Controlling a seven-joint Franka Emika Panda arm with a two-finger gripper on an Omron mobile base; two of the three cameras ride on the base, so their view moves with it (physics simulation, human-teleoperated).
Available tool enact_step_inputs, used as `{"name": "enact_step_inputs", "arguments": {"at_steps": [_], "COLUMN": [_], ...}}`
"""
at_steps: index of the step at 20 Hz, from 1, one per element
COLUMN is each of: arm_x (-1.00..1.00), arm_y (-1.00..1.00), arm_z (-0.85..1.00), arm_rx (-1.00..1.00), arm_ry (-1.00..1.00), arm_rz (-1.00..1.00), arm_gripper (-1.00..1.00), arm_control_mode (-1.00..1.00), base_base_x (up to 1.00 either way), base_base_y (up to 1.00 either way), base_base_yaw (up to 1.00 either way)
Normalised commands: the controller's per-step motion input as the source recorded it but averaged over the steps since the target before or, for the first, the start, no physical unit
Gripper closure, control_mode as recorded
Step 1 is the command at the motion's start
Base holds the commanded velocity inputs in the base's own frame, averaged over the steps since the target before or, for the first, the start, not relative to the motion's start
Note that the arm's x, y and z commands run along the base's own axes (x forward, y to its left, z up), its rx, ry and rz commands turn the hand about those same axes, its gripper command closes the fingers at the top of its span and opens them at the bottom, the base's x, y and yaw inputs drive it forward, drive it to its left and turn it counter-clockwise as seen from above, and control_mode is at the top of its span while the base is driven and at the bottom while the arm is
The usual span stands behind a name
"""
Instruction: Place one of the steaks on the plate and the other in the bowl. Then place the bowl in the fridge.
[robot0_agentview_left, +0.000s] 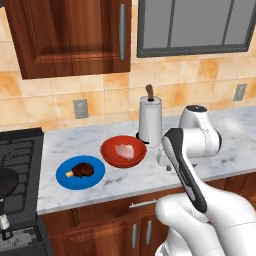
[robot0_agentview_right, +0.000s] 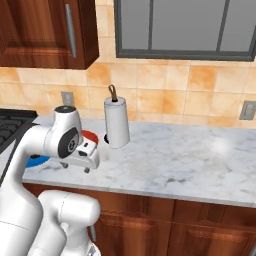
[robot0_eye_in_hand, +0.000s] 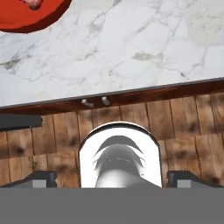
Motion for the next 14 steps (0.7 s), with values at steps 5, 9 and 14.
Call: {"name": "enact_step_inputs", "arguments": {"at_steps": [5, 9, 14], "arm_x": [0.49, 0.38, 0.67], "arm_y": [0.07, -0.06, -0.03], "arm_z": [0.28, 0.57, -0.06], "arm_rx": [0.16, 0.22, 0.07], "arm_ry": [0.02, 0.1, 0.02], "arm_rz": [-0.04, -0.16, -0.22], "arm_gripper": [-1.0, -1.0, -1.0], "arm_control_mode": [-1.0, -1.0, -1.0], "base_base_x": [0.0, 0.0, 0.0], "base_base_y": [0.0, 0.0, 0.0], "base_base_yaw": [0.0, 0.0, 0.0]}}
